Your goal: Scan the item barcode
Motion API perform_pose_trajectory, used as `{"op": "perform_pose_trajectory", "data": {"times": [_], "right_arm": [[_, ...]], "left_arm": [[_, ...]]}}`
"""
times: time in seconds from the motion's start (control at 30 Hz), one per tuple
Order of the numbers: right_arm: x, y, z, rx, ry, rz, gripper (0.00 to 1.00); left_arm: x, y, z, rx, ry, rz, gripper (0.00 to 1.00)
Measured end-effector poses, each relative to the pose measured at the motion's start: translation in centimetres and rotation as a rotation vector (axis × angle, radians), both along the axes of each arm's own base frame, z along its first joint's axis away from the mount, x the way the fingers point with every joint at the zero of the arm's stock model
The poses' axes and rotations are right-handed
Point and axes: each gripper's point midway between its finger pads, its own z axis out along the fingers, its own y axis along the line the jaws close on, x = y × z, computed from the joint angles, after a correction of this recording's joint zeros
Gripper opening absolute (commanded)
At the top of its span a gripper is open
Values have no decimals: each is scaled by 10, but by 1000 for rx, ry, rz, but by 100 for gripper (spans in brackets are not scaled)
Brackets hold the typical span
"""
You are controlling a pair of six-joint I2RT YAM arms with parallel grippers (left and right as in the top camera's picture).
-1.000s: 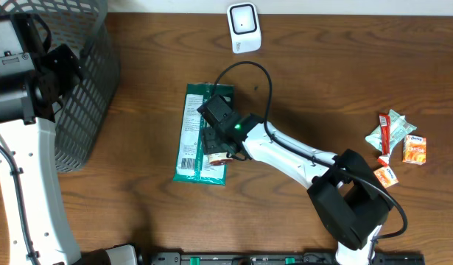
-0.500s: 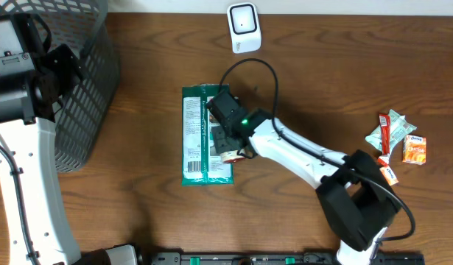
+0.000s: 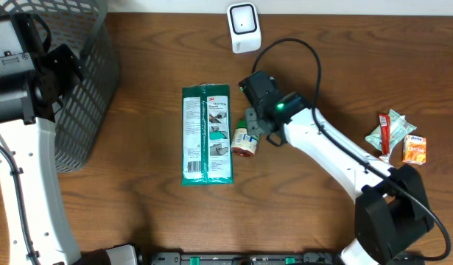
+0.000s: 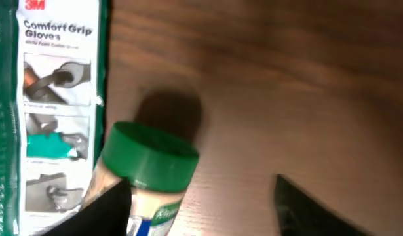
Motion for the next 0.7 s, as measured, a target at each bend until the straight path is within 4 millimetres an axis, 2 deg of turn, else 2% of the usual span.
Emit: {"op": "perform_pose_trajectory", "data": {"times": [0.07,0.23,0.43,0.53,0.67,0.7], "right_arm": [[5,-4,1,22,-7,-43,99],[7,-9,0,101,12,-217,99],[7,5,-2,224,48,-323,99],[9,17,-11,259,64,-337,99],[4,27,-39,256,128,-346,99],[4,27,-40,254,130,-348,99]], "left_arm": [[0,0,0,0,0,0,93],[0,0,0,0,0,0,93],[0,0,0,0,0,0,92],[0,0,0,0,0,0,93],[0,0,0,0,0,0,92],[0,0,0,0,0,0,92]]}}
